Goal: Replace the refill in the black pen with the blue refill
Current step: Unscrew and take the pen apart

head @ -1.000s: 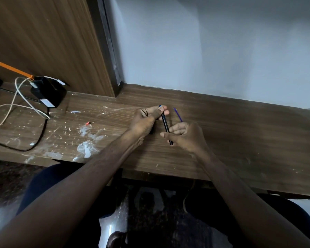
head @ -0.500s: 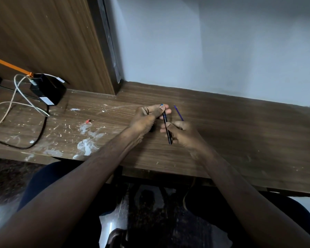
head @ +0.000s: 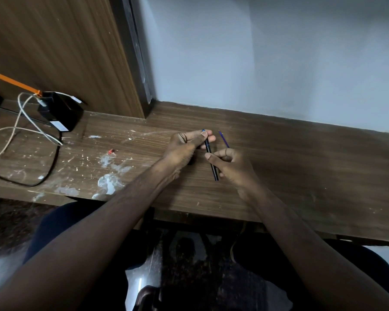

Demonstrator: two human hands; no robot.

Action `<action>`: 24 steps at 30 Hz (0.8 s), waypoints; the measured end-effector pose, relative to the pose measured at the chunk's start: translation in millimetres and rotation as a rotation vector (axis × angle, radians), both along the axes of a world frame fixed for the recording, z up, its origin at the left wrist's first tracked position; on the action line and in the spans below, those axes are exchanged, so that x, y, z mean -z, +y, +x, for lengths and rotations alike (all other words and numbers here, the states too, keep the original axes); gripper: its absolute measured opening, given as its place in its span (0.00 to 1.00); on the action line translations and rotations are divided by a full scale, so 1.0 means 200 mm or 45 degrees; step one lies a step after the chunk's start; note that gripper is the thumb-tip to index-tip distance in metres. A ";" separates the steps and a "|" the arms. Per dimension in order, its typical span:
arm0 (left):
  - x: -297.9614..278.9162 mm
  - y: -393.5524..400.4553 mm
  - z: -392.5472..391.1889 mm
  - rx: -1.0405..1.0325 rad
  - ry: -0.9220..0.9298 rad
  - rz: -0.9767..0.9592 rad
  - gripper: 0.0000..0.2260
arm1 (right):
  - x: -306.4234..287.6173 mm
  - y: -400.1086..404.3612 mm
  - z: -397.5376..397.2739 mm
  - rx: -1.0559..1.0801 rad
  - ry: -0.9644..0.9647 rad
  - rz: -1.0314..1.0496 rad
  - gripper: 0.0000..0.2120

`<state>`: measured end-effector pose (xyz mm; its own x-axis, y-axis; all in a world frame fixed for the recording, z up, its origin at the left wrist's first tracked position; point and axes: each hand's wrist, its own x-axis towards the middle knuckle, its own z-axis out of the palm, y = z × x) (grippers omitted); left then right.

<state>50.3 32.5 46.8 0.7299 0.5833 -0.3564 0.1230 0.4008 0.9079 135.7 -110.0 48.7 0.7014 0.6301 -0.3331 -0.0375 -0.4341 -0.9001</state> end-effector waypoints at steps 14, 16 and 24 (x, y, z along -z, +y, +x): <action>-0.02 -0.02 -0.01 -0.015 -0.028 -0.068 0.07 | -0.05 0.01 -0.01 -0.052 0.241 0.024 0.11; -0.03 -0.02 -0.01 -0.015 -0.024 -0.065 0.07 | -0.05 0.01 -0.01 -0.108 0.276 0.020 0.11; -0.01 -0.02 -0.01 0.017 -0.044 -0.093 0.06 | -0.05 0.01 -0.02 -0.057 0.315 0.043 0.18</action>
